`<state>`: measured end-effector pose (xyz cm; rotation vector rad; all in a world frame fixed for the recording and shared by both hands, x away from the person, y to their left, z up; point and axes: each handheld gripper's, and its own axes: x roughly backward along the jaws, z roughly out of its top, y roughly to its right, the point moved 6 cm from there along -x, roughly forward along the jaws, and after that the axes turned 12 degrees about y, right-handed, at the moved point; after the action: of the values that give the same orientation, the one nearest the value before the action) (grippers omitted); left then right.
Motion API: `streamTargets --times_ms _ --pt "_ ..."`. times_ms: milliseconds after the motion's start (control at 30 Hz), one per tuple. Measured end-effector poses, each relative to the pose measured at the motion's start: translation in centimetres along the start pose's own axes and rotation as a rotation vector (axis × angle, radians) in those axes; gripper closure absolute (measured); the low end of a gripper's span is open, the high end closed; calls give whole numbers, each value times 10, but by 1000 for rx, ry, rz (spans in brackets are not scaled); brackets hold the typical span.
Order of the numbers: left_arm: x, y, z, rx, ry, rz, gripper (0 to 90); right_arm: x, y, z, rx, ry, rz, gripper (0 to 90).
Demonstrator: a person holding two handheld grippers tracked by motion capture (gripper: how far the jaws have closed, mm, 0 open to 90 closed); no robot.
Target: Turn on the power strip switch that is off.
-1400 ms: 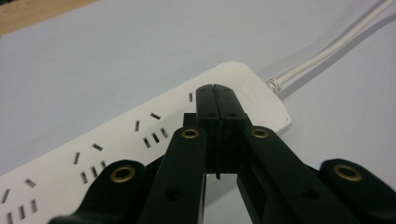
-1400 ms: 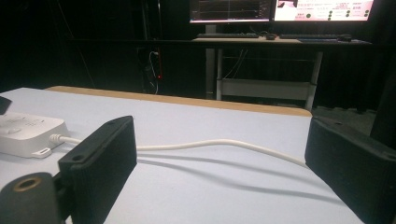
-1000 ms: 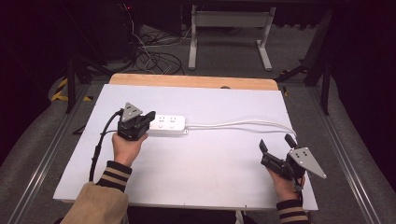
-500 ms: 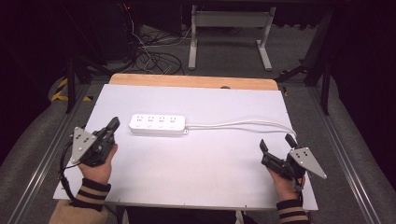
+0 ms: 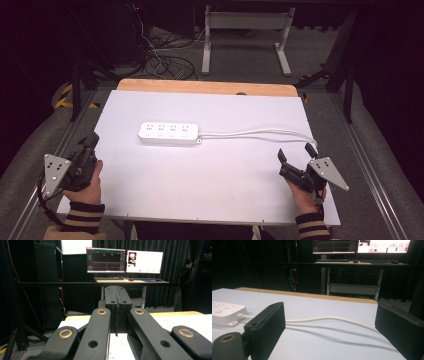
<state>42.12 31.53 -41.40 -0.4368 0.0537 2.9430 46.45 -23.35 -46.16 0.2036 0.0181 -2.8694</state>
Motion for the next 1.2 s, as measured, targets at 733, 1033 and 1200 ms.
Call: streamTargets --times_ms 733,1033,1200 --pt "-15 6 -16 -55 -11 -111 163 1 1 1 -1 2 -5 127" --pt "-18 3 -16 -83 12 -24 0 1 0 1 0 7 2 119" --pt "-18 3 -17 -75 4 -22 0 1 0 1 1 7 0 110"
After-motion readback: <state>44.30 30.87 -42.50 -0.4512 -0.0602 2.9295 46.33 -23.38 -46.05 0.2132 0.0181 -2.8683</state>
